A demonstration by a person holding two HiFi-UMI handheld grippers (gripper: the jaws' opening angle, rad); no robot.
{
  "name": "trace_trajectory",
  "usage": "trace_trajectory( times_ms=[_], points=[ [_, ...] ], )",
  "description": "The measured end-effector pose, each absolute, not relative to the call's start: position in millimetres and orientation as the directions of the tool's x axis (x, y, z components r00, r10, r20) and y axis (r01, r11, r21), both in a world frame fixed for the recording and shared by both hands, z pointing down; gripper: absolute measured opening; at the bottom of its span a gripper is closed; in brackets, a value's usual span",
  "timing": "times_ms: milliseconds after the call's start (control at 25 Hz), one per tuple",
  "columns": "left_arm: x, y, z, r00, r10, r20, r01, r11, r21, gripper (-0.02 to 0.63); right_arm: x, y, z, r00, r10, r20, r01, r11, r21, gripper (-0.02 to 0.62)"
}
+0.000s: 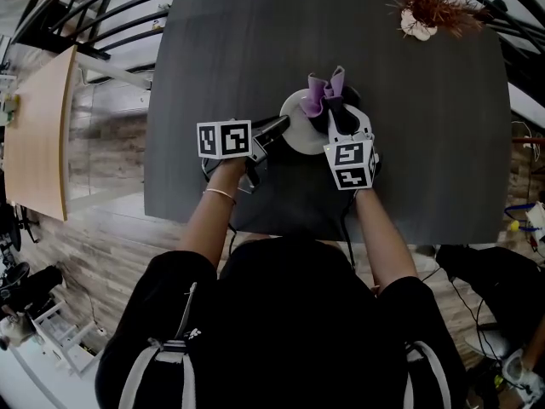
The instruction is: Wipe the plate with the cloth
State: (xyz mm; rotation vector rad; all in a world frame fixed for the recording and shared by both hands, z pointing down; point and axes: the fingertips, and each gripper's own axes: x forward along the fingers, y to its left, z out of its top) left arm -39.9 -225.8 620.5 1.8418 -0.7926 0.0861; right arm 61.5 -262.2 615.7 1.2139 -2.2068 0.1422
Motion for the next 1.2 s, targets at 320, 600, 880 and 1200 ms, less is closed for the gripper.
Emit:
trace_trajectory(
  times_ms=[320,600,880,1200],
  points=[
    [-40,-229,593,0.758,-0.562,0.33,-0.547,-0.274,0.791,0.017,66,-255,583,-0.392,-0.797,0.459,-0.827,0.524,0.204,0.061],
    [-43,-229,563,0.747,-0.609,0.268,-0.542,-0.323,0.776,0.017,72,-247,539,-0.407,-0.848,0.34,-0.86,0.481,0.17,0.063],
    [-47,-223,496,0.758,-0.639,0.128,-0.513,-0.463,0.723,0.017,69,-217,468,-0.432,-0.879,0.203,-0.814,0.477,0.331,0.061],
    [-34,-221,425,0.779,-0.627,0.03,-0.519,-0.617,0.592,0.017,78,-198,395,-0.432,-0.902,0.024,-0.851,0.416,0.321,0.061]
  ],
)
